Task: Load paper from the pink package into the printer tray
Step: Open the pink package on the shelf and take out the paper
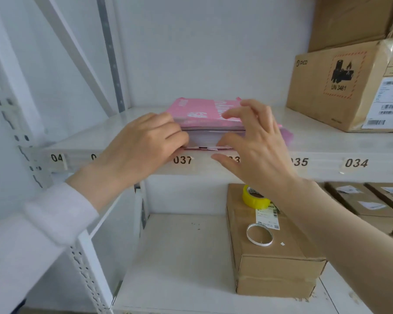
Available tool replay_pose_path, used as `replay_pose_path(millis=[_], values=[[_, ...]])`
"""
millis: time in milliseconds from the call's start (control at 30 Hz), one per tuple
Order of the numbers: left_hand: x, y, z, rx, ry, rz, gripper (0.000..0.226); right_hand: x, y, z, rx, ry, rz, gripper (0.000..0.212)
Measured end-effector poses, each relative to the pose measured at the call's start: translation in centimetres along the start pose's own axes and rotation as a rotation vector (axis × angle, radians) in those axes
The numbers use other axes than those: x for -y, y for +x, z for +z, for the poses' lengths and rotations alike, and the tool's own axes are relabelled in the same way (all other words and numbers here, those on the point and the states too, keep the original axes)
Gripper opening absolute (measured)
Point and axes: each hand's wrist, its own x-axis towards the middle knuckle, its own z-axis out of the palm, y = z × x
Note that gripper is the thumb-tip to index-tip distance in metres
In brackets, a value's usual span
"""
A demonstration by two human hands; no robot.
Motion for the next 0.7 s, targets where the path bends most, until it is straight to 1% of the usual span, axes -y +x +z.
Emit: replay_pose_path(millis=[133, 233, 333, 433, 533, 700], values=[[2.0, -0.9, -1.4, 0.011, 0.110, 0.145, 0.019, 2.7, 2.1, 1.8, -0.057, 0.061, -0.056, 0.022], [3.3, -1.4, -1.8, 0.037, 0.137, 0.176, 0.018, 3.7, 3.2, 2.7, -0.119, 0.105, -0.054, 0.018], [4.1, -1.5, -1.8, 0.097, 0.111, 0.200, 0.008, 3.6, 3.6, 2.8, -0.130, 0.130, -0.027, 0.019], [5.0, -1.3, -1.6, 0.149, 0.072, 0.213, 0.006, 3.4, 3.8, 2.7, -0.108, 0.142, -0.022, 0.020], [5.9, -0.8, -1.4, 0.173, 0.038, 0.239, 0.011, 3.3, 3.8, 2.8, -0.089, 0.153, -0.004, 0.022], [6.8, -0.2, -1.3, 0.211, -0.076, 0.236, 0.013, 3.2, 3.4, 2.9, -0.083, 0.162, 0.006, 0.022]])
